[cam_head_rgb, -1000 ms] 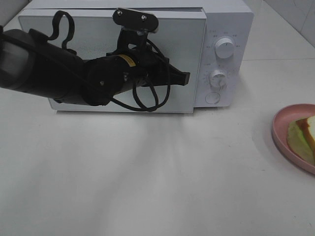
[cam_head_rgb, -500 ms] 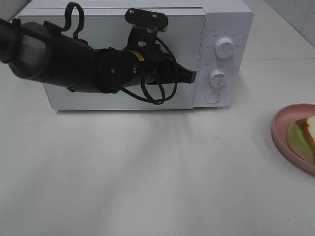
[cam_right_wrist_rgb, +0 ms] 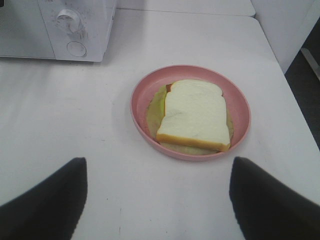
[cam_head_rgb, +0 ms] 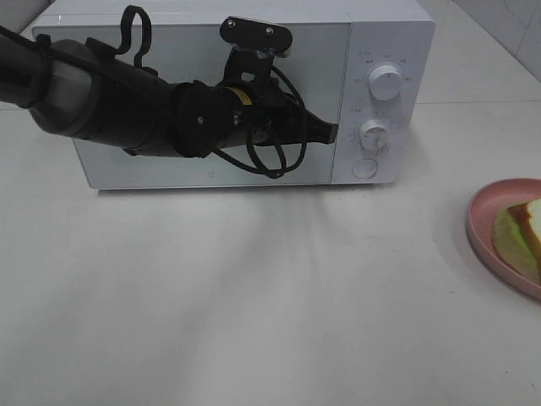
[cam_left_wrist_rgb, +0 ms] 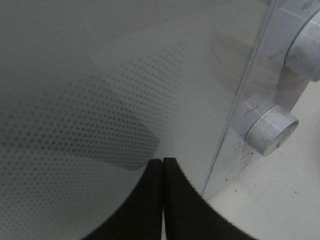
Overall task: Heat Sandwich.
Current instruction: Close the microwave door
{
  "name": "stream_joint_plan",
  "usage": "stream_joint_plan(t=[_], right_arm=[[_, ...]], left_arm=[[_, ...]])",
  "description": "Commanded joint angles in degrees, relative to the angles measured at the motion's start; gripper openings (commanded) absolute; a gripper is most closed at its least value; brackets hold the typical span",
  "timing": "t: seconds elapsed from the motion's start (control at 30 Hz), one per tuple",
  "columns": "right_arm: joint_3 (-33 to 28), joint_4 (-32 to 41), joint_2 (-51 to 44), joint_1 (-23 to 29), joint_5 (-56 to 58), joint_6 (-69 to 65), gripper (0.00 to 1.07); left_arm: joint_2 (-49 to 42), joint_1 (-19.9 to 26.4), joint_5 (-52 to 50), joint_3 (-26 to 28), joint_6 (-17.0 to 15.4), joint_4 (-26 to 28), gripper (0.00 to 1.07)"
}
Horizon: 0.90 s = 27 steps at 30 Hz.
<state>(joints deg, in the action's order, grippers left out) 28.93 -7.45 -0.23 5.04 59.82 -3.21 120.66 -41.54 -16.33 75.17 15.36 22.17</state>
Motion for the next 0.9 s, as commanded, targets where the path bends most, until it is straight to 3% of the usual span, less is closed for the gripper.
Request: stream_joint_plan(t=[0.03, 0.7, 0.9], right_arm=[[-0.1, 0.0, -1.5, -0.4, -0.3, 0.3, 0.76], [-0.1, 0.0, -1.5, -0.4, -0.3, 0.3, 0.76], [-0.1, 0.0, -1.5, -0.4, -0.3, 0.3, 0.76]], left_arm=[[0.2, 2.7, -8.9, 1.9, -0.2, 2.9, 0.00], [-1.1, 1.7, -6.8, 1.6, -0.1, 2.9, 0.00], [-4.7, 1.0, -6.3, -3.1, -0.1, 2.9, 0.00]])
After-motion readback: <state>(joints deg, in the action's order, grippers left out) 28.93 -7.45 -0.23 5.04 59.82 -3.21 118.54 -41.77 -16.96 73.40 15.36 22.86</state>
